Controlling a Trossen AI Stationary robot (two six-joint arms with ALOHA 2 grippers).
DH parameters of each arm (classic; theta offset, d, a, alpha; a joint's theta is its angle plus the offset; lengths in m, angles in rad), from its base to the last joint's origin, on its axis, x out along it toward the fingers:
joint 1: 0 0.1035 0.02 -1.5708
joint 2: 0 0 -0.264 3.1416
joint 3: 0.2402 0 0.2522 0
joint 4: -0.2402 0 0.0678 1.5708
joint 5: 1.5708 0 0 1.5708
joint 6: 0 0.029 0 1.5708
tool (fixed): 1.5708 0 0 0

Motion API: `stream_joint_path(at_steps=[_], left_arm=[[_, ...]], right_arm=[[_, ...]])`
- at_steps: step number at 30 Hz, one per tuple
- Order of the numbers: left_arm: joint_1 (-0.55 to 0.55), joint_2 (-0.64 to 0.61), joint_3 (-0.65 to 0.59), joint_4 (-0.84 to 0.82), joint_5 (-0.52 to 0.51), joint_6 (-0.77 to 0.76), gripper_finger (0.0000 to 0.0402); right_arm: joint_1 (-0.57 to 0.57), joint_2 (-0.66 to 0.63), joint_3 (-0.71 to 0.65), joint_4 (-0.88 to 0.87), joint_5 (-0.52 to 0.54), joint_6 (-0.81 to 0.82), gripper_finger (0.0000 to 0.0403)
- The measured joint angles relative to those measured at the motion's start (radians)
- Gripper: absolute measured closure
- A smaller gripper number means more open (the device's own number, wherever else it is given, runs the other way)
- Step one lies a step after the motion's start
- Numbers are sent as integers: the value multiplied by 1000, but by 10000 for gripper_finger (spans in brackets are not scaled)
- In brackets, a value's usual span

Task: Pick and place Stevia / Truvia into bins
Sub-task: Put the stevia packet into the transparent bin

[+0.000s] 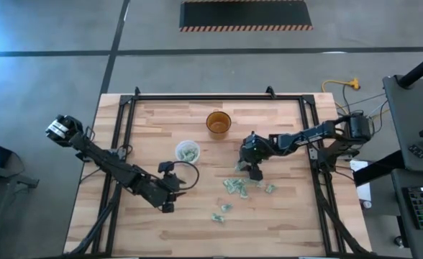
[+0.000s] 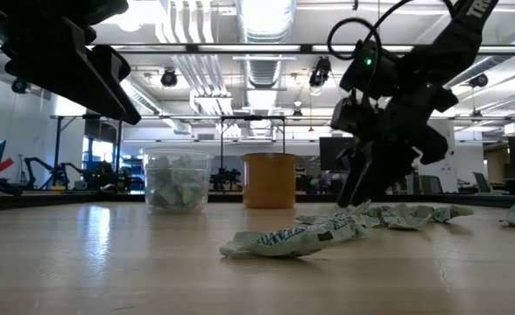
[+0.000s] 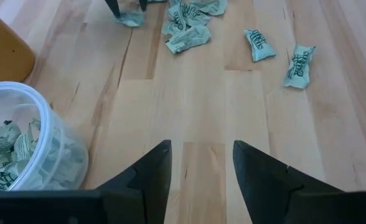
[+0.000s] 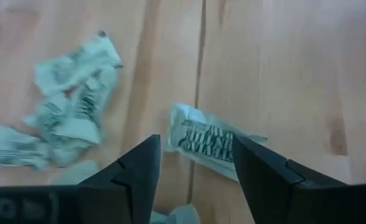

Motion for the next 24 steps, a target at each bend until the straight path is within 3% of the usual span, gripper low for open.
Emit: stream_joint_path(at_steps=[12, 24], left_arm=[[0, 0, 0, 0, 1, 0, 246], [0, 0, 0, 0, 1, 0, 246]], right_arm=[[-10, 19, -1, 14, 46, -4, 216], [-11, 18, 1, 10, 50, -33, 317]])
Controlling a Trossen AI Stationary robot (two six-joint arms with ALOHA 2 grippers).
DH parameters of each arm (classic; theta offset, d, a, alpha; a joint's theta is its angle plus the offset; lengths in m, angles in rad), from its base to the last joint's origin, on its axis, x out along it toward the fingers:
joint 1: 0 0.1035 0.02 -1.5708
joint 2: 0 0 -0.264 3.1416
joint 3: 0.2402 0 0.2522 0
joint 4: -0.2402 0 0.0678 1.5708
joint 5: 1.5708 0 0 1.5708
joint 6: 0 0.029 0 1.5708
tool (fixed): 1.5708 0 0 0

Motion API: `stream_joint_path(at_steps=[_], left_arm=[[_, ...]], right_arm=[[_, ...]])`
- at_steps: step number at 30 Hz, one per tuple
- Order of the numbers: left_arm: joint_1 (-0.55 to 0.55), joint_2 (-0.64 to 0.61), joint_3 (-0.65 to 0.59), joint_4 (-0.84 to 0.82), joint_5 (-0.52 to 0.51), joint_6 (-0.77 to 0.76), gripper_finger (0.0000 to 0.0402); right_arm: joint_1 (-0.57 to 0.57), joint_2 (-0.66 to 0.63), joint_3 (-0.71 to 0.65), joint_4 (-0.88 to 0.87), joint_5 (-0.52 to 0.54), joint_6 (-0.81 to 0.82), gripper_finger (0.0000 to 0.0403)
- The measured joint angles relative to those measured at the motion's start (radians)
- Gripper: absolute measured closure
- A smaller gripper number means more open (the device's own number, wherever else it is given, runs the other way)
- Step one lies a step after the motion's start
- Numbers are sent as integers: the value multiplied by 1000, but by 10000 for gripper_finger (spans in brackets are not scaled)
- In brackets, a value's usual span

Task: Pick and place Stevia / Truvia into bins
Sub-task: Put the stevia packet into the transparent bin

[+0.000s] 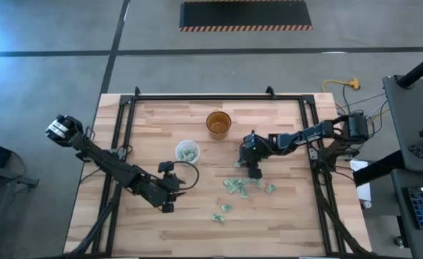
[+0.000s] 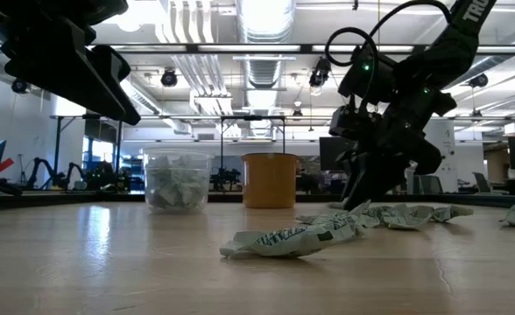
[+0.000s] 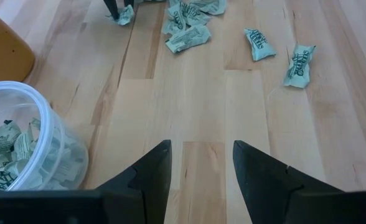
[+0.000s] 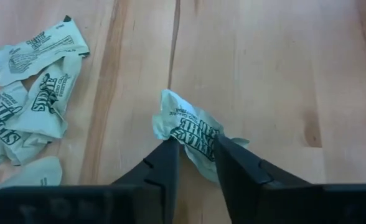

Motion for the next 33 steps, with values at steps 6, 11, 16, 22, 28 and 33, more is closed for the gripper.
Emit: stream_joint_path(at_steps=[6, 11, 16, 22, 28, 33], left_arm=[[0, 0, 0, 0, 0, 0, 246], [0, 0, -3, -1, 0, 0, 246], [0, 0, -4, -1, 0, 0, 246], [0, 0, -4, 0, 0, 0, 246], [0, 0, -4, -1, 0, 1, 246], [-1, 0, -4, -3, 4, 20, 246]], right_arm=[[1, 0, 3, -2, -2, -1, 350], [1, -14, 4, -1, -4, -9, 363], [4, -69, 4, -3, -4, -24, 374], [22, -137, 5, 8, -4, -40, 388], [56, -152, 5, 135, -4, -112, 394], [62, -144, 5, 378, -4, -188, 394]])
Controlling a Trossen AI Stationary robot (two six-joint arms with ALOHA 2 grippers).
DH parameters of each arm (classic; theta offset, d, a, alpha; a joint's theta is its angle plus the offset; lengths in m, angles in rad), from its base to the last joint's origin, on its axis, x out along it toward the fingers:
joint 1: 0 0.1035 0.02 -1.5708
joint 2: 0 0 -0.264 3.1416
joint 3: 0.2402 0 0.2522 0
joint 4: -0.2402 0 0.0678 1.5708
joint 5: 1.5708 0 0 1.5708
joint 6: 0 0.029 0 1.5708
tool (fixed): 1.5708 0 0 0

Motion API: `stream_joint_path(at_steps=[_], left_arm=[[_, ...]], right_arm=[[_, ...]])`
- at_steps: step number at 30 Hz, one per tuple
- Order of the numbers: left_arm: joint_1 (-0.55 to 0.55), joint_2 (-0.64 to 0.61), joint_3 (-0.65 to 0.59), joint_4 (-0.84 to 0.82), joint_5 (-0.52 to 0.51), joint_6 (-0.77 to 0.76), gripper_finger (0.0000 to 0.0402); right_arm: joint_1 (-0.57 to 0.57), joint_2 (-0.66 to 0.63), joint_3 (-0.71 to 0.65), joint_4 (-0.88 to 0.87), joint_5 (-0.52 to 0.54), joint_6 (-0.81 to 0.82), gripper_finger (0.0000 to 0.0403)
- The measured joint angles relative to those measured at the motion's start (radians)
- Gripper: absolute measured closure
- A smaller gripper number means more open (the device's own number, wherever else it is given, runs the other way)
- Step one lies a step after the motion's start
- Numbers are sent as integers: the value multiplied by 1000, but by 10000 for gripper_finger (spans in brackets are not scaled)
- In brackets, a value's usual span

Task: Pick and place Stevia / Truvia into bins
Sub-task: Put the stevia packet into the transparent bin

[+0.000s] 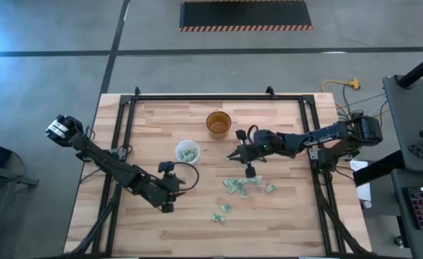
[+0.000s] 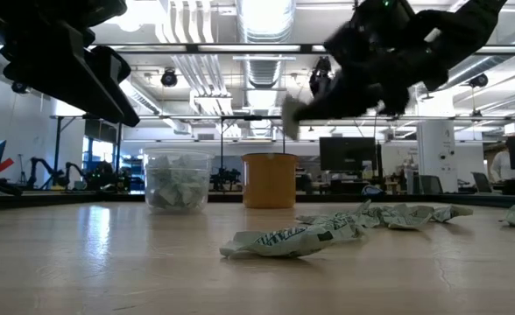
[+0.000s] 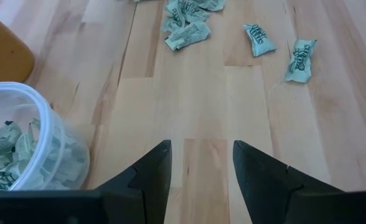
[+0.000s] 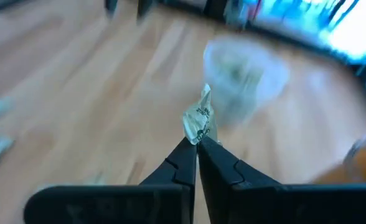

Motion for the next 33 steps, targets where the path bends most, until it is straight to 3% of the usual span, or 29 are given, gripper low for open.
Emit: stream_joint_path(at_steps=[7, 14, 23, 30, 33], left_arm=[[-1, -1, 0, -6, 22, 0, 246], [-1, -2, 0, -6, 24, 0, 246], [-2, -2, 0, -6, 25, -1, 246], [-4, -2, 0, -6, 29, -2, 246], [-4, -2, 0, -7, 30, -1, 246]], right_arm=[[-1, 6, 0, 257, 1, -14, 394], [-1, 39, 36, 315, 0, -13, 394], [-18, 328, 282, 288, -5, 8, 394], [-58, 427, 482, -17, -7, 62, 394], [-60, 469, 530, -31, -21, 83, 394]])
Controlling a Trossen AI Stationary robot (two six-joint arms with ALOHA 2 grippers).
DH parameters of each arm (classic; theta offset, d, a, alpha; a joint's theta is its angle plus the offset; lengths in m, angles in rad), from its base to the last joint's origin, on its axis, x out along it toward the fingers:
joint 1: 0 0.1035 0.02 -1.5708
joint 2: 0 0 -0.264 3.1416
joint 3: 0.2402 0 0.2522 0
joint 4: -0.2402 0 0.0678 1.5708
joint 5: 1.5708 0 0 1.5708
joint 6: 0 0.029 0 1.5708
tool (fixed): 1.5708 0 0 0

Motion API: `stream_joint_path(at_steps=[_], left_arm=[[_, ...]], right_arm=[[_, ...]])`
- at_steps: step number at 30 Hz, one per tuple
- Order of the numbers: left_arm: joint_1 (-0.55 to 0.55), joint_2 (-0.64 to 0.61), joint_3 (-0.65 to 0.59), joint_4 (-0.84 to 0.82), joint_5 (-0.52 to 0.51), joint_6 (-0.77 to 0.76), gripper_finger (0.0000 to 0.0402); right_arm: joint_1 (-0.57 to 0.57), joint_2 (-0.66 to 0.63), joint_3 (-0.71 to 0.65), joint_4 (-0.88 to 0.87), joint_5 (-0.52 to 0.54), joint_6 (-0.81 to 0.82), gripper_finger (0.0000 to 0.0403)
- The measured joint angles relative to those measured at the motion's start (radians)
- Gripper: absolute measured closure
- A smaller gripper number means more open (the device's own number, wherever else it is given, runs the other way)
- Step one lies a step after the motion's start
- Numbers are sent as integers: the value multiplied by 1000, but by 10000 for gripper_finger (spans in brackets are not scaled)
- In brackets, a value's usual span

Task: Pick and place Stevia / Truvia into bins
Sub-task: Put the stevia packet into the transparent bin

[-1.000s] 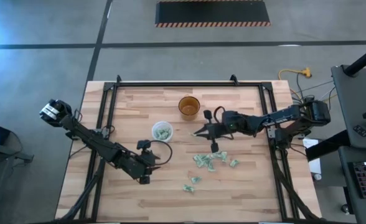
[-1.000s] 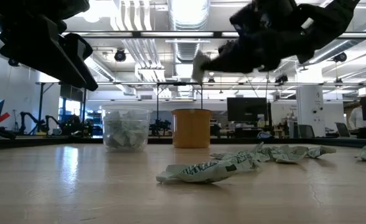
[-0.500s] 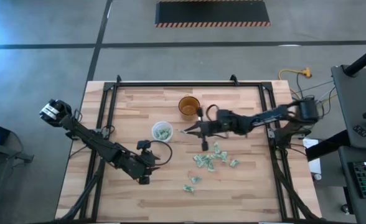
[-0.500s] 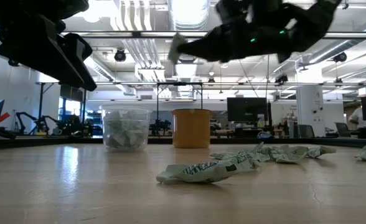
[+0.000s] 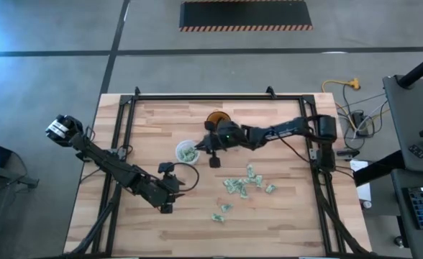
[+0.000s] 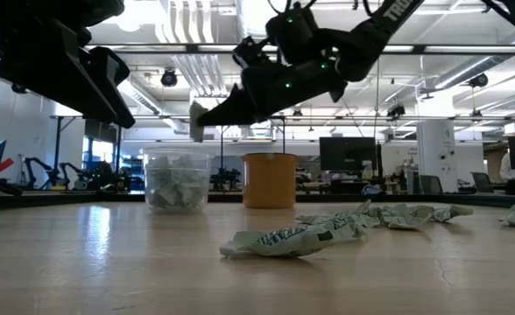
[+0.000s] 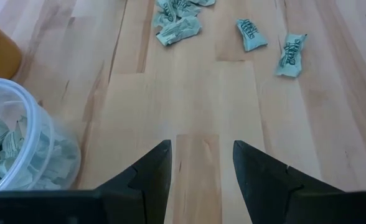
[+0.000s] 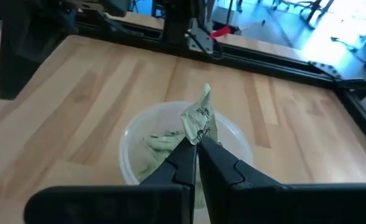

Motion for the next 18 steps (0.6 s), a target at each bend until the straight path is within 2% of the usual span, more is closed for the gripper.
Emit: stream_joint_path(at_steps=[4, 10, 13, 18], left_arm=[[0, 0, 0, 0, 0, 0, 246], [0, 0, 0, 0, 0, 0, 246], [0, 0, 0, 0, 0, 0, 246], [0, 0, 0, 1, 0, 0, 246]], right_arm=[[0, 56, 51, -23, -25, 7, 394], [-2, 49, 54, -59, -43, -11, 389], [-1, 24, 42, -86, -73, -17, 367], [-3, 3, 38, -139, -67, -26, 309]])
